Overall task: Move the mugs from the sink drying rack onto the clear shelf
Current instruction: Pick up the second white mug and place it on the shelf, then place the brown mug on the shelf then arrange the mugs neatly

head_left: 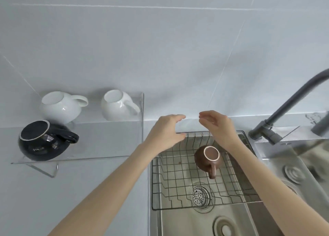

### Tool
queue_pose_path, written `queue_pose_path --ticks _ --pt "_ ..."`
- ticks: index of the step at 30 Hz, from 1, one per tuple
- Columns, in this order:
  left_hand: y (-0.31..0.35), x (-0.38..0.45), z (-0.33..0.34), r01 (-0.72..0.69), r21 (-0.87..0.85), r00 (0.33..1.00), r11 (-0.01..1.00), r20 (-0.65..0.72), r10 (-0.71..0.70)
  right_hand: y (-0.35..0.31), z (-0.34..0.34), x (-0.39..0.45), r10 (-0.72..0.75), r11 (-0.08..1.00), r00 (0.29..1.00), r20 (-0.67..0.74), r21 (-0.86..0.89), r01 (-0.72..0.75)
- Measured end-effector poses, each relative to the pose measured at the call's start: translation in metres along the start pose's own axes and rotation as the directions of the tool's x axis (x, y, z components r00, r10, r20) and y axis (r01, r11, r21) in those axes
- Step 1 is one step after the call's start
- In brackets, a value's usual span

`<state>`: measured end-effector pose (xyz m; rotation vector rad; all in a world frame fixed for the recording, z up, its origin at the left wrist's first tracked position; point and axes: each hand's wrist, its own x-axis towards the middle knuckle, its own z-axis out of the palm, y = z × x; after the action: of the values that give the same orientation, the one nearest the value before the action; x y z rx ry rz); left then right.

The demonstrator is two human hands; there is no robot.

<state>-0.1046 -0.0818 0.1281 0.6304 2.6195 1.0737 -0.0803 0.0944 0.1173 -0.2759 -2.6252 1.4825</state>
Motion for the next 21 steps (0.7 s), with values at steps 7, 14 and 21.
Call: queue_pose_path --ticks 7,14,21 --pt "-0.010 0.021 0.101 0.139 -0.015 0.958 0.990 0.254 -0.131 0.097 -0.032 -0.040 0.286 0.949 0.958 -0.012 -0.136 -0.285" --pt "-0.031 0.057 0.153 0.209 0.076 0.904 0.975 0.365 -0.223 0.153 -0.009 -0.054 0.557 0.826 0.823 0.110 -0.171 -0.537" --pt "-0.044 0.062 0.188 0.276 -0.021 0.906 0.961 0.339 -0.253 0.176 0.004 -0.047 0.477 0.876 0.869 0.134 0.003 -0.482"
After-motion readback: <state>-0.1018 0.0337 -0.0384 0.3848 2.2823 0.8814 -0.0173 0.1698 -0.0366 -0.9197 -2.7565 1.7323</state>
